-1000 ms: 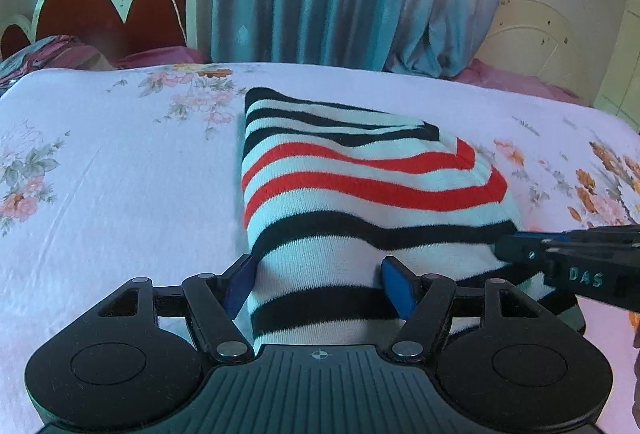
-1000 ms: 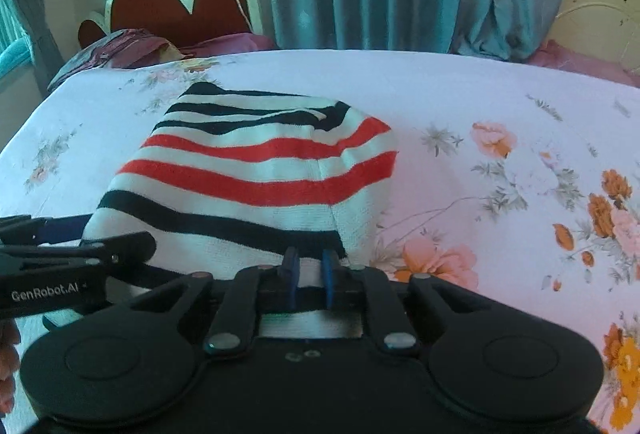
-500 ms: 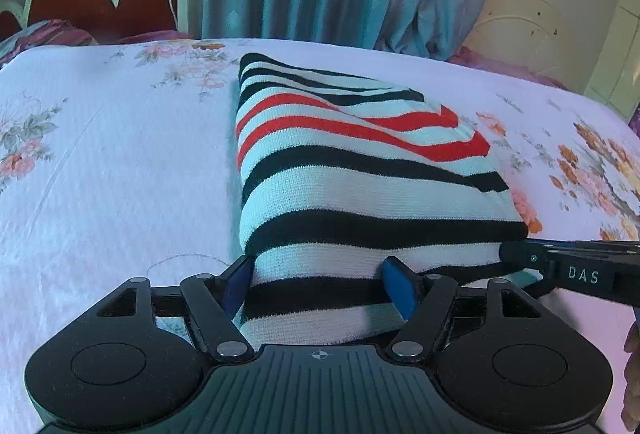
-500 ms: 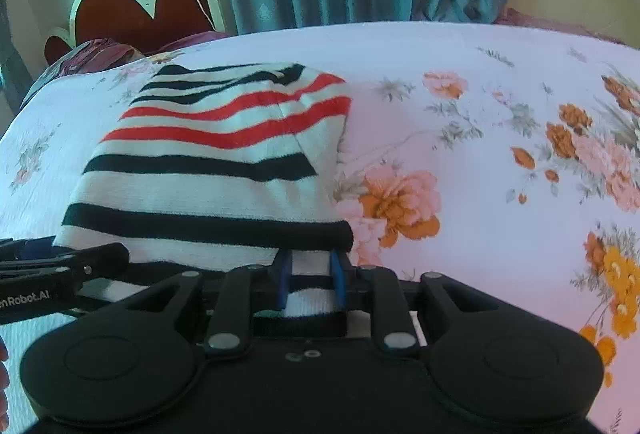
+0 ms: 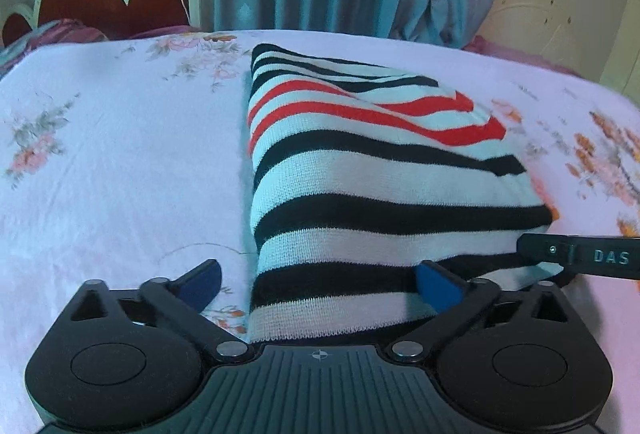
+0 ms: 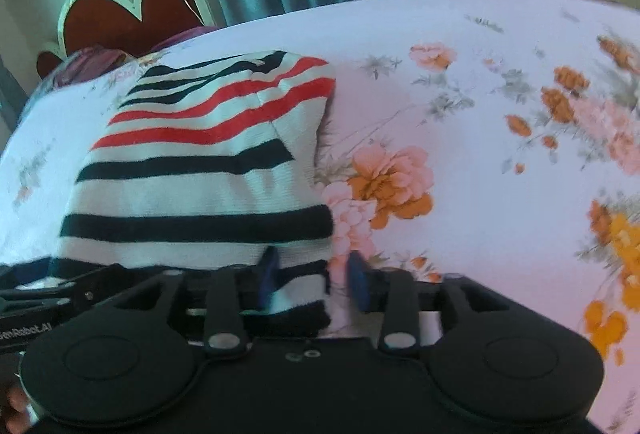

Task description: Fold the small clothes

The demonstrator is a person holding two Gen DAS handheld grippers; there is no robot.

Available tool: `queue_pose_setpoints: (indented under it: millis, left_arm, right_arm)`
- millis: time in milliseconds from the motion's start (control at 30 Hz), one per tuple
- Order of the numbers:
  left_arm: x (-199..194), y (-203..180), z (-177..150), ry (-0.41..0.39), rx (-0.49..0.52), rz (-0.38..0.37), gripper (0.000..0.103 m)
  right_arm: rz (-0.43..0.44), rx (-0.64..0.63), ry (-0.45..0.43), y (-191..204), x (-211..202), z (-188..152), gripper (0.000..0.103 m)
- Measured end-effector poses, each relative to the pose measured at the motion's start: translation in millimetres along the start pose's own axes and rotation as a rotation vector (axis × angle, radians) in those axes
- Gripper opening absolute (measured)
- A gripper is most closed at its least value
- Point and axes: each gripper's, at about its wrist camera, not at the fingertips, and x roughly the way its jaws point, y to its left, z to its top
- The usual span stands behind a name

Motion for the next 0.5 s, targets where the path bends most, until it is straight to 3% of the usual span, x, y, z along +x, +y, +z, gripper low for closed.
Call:
queue_pose_setpoints:
  millis: [233, 367, 433, 467, 500]
  left_arm:
    - [-6.2, -9.9, 2.4, 0.047, -0.009, 0.100, 0.103]
    - [-13.2, -13.8, -0.3, 0.051, -0.025, 0.149, 0.103]
    - [-16.3, -16.0, -1.4, 0.045, -0.017, 0.164, 0.103]
    - [-17.1, -15.9, -1.0, 0.045, -0.011, 0.166, 0.103]
    - [-18.3, -16.1, -0.3, 0.043, -0.005, 0.165, 0.103]
  right_arm:
    - [-0.042, 0.007, 0.007, -2.7, -15.2, -1.9, 0.067]
    - [-0.060, -0.033, -0.077, 6.1, -31.2, 1.9, 0.066]
    - [-0.038, -0.080, -0.117, 16.3, -36.1, 8.3, 0.048]
    - [-0.023, -0.098, -0.129, 21.4, -37.2, 12.4, 0.028]
    - [-0.016, -0.115, -0.137, 27.6, -37.4, 16.6, 0.021]
